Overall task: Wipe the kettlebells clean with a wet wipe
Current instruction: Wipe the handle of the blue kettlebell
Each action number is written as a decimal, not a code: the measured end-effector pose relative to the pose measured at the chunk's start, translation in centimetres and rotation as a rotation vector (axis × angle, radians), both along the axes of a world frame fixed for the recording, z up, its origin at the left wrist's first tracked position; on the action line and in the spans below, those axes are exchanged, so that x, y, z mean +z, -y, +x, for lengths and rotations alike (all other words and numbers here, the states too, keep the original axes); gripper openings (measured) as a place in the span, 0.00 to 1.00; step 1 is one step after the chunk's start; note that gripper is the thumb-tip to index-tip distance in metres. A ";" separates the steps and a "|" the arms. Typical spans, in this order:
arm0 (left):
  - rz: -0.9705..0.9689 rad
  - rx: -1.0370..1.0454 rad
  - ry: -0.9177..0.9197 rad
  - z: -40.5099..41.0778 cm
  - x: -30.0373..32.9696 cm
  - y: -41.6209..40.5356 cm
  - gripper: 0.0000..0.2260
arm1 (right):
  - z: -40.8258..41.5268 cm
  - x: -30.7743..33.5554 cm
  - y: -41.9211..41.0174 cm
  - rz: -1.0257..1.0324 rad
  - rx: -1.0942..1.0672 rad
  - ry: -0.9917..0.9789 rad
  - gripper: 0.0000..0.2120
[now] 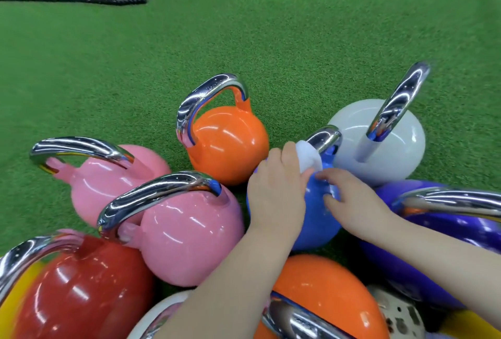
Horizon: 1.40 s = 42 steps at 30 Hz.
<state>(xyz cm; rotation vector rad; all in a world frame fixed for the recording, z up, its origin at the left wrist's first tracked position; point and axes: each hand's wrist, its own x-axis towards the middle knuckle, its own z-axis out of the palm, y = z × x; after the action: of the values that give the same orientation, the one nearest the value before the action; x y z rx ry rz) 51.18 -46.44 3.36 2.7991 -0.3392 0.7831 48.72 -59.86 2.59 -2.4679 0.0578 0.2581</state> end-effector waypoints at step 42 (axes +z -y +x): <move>-0.991 -0.011 -0.499 -3.0 -3.3 -2.0 0.25 | -0.5 -1.0 -0.1 -0.431 0.265 0.016 0.29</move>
<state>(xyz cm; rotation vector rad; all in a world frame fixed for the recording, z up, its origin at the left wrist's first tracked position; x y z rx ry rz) 48.23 -44.46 0.10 1.9275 0.1125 0.1277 48.24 -59.72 1.61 -2.9063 -0.2477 0.3714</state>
